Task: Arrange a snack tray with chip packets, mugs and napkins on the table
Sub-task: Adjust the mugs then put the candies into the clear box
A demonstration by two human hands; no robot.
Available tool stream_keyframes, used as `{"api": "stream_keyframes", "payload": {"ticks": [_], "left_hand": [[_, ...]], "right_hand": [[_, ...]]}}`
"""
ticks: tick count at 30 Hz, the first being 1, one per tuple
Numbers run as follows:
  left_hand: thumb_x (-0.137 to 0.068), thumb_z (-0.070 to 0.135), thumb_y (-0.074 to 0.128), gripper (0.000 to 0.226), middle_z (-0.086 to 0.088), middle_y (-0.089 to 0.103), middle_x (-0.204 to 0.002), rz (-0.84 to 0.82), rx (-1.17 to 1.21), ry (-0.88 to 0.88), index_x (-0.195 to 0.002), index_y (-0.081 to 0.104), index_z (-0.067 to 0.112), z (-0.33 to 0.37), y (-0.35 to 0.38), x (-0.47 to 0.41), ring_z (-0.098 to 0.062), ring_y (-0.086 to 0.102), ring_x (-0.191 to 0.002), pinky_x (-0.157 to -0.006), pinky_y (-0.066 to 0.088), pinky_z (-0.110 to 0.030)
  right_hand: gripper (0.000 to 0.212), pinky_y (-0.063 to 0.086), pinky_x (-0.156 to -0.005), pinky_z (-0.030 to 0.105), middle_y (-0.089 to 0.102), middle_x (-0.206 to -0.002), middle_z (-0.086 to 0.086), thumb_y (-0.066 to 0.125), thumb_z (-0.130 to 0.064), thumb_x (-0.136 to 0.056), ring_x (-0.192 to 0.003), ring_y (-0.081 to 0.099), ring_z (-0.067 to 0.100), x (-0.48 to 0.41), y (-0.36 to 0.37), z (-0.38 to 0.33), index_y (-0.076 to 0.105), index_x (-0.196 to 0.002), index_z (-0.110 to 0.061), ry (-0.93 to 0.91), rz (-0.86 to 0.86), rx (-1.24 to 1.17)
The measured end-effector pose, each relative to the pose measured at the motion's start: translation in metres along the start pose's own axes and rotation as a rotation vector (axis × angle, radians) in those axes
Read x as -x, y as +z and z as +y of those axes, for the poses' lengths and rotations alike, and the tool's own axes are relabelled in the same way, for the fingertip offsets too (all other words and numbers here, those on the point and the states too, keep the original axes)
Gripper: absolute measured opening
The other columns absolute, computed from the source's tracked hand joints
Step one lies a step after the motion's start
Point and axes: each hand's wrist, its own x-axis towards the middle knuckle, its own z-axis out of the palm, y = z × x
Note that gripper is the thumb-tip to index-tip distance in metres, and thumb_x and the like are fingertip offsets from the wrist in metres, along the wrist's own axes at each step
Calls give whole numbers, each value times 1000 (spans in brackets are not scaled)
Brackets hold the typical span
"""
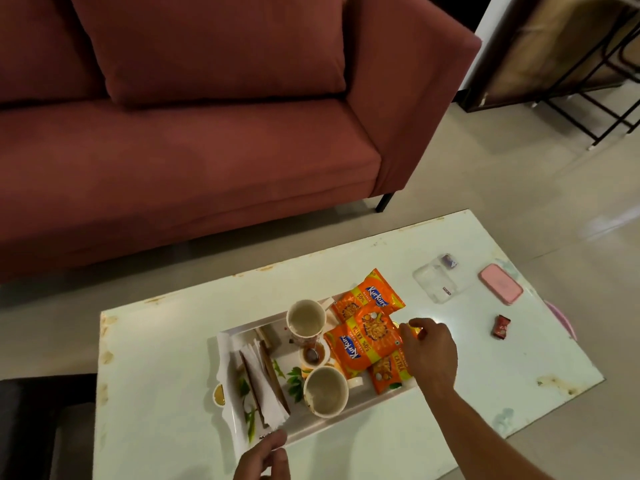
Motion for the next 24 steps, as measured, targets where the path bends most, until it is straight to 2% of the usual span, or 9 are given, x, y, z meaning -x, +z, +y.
{"api": "stream_keyframes", "payload": {"ticks": [2,4,8,12,15,17,19,21,24], "left_hand": [[-85,-10,66,36,-2,73,-86,-49,-45,94,-85,72,26,19,13,10,9,63,-76,-63,46,-5],[-84,0,74,28,8,75,-92,-62,-39,168,-97,76,24,31,44,16,8,65,-84,-62,50,-7],[-96,30,64,27,19,66,-117,-352,17,134,-123,63,34,69,118,17,6,63,-104,-83,54,-16],[-100,30,57,27,15,68,-118,-491,-143,243,-125,64,29,94,195,13,0,64,-105,-86,53,-17],[-99,27,58,26,12,68,-120,-557,-242,275,-124,65,29,92,254,19,0,63,-104,-81,52,-12],[-99,26,59,29,9,67,-126,-550,-317,249,-127,63,29,82,294,28,-5,63,-111,-86,52,-15],[-98,25,61,33,8,64,-132,-506,-395,225,-130,61,29,70,332,36,-8,60,-121,-98,51,-21],[-97,22,62,37,8,58,-139,-447,-503,235,-133,59,30,55,362,41,-11,50,-133,-112,43,-27],[-93,9,64,49,3,46,-151,-327,-660,238,-138,56,28,37,394,46,-19,33,-145,-114,40,-31]], "right_hand": [[20,48,-68,32,64,-93,3,68,-34,-92,-85,64,23,14,-12,5,77,-103,-19,-51,25,0],[16,42,-61,28,63,-87,-2,68,-30,-93,-77,62,16,26,-21,12,78,-98,-19,-84,40,-24],[11,46,-62,23,70,-81,-10,65,-24,-95,-73,66,6,32,-31,19,73,-88,-27,-57,13,-196],[25,42,-60,19,69,-71,-19,58,-23,-95,-72,66,-3,-1,-50,31,64,-76,-37,95,95,-302],[18,40,-61,22,69,-76,-16,56,-25,-95,-80,70,14,-46,-71,59,68,-83,-29,198,144,-248],[19,48,-65,29,72,-89,0,53,-24,-96,-78,69,26,-82,-82,90,71,-88,-22,206,130,-144],[21,53,-69,33,73,-86,4,52,-22,-96,-74,66,26,-118,-89,120,73,-96,-18,230,102,-71],[20,56,-70,34,75,-88,7,52,-23,-96,-73,65,27,-150,-91,142,71,-94,-18,235,66,-20],[29,53,-79,38,69,-112,10,58,-34,-95,-96,67,33,-189,-85,168,69,-116,-17,232,-26,11]]}}
